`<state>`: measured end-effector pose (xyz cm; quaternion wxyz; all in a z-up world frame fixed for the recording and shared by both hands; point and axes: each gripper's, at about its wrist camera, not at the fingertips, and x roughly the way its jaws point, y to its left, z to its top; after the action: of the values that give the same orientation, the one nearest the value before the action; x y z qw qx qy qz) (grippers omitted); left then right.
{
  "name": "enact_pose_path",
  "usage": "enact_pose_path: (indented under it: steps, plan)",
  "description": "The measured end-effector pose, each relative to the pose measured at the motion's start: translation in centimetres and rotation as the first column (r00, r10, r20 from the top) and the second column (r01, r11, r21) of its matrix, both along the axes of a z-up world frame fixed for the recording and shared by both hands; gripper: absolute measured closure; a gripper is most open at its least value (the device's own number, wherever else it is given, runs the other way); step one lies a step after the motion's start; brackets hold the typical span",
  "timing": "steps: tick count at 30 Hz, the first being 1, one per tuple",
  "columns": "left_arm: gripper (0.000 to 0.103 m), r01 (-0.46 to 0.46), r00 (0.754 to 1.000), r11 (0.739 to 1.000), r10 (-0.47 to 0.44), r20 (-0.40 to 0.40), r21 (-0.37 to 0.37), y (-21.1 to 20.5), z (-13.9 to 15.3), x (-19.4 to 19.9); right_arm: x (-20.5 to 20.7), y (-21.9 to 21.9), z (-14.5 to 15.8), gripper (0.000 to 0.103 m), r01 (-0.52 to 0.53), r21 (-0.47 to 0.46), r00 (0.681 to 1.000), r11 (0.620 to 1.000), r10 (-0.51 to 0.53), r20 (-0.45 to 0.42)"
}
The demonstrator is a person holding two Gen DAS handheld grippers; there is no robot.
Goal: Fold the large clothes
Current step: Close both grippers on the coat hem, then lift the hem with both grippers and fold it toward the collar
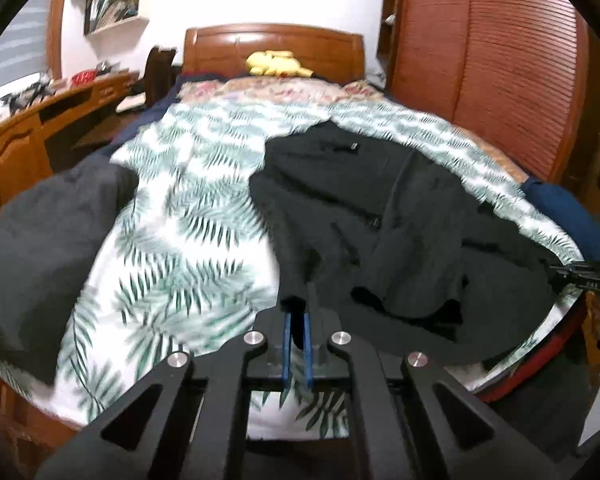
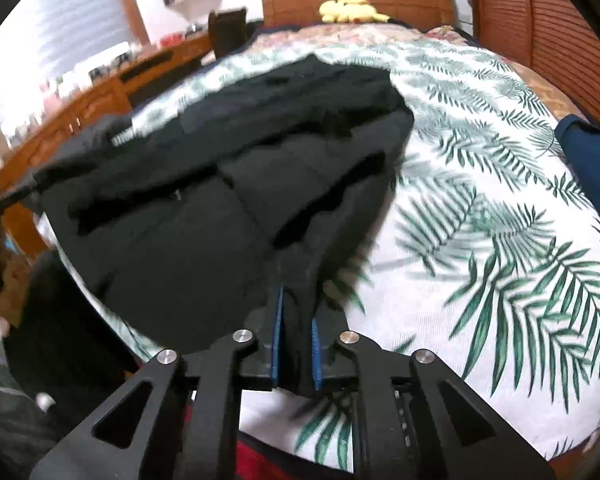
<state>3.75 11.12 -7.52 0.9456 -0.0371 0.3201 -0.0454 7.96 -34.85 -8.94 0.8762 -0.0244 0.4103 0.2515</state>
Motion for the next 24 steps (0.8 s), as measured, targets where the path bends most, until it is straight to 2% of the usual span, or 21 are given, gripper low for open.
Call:
enact_pose_path:
  steps: [5,7,13,19,24]
  plan:
    - [0.101,0.038,0.996,0.999,-0.037,0.086,-0.005,-0.5,5.0,-0.2,0.3,-0.4,5.9,0.097,0.009,0.09,0.995,0.996,-0.018,0.095]
    - [0.101,0.015,0.993,1.0,-0.017,0.114,0.014,-0.8,6.9,-0.6,0.0,-0.2,8.3,0.097,0.01,0.102,0.99,0.995,-0.024,0.137]
    - [0.101,0.014,0.976,0.999,-0.022,0.216,0.043,-0.9,11.8,-4.6,-3.8,0.1,15.1,0.097,-0.032,0.12,0.965,0.992,0.0,0.261]
    - [0.101,-0.01,0.955,1.0,0.001,0.296,0.029,-0.4,15.3,-9.4,-8.1,-1.4,18.8,0.097,-0.039,0.136,0.945,0.99,-0.007,0.327]
    - [0.101,0.005,0.932,0.999,-0.017,0.361,0.035,-0.7,17.5,-13.0,-12.1,-2.8,21.9,0.097,-0.05,0.162,0.918,0.986,-0.019,0.395]
